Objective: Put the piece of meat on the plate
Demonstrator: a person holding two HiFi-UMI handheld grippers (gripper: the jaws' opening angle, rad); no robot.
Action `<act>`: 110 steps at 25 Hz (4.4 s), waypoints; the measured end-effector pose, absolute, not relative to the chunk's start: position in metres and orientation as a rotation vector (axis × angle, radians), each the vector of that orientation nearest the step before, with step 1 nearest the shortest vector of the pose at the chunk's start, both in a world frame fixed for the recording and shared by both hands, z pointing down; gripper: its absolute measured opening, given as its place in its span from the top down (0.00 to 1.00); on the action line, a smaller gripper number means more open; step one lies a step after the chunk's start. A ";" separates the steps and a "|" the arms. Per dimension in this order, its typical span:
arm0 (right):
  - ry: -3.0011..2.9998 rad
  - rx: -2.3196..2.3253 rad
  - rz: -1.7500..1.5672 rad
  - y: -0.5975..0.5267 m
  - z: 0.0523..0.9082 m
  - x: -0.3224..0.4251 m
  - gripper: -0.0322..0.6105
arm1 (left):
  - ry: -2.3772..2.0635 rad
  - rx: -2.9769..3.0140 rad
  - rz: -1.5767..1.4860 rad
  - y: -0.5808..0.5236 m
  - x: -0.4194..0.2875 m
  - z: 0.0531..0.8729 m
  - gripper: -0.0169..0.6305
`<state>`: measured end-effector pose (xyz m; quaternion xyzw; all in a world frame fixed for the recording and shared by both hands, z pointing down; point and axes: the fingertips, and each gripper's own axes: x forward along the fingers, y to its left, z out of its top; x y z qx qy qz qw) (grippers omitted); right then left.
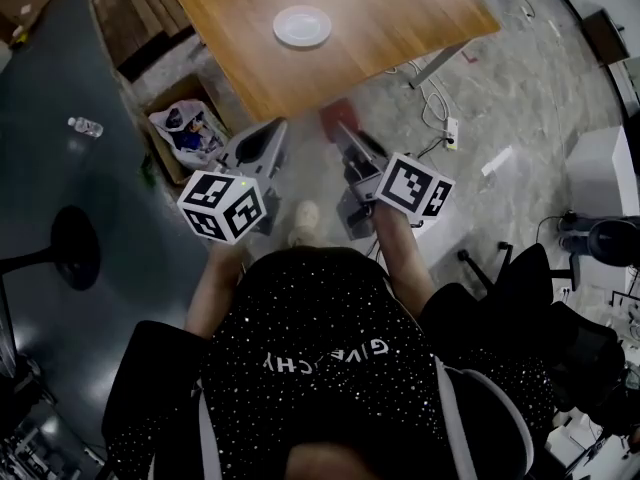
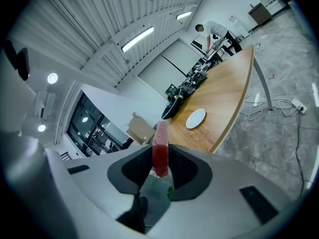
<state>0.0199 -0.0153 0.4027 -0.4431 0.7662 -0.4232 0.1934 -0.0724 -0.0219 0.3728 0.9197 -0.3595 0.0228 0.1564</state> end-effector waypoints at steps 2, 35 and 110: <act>2.163 -1.241 -1.181 -0.031 0.402 0.027 0.79 | -1.047 2.636 0.054 -0.036 -0.067 0.369 0.96; 2.251 -1.179 -1.142 -0.108 0.401 0.049 0.79 | -1.070 2.586 0.039 -0.129 -0.058 0.381 0.96; 1.578 -1.062 -2.432 -0.414 0.523 0.009 0.79 | -1.225 2.164 -0.063 -0.391 -0.081 0.440 0.96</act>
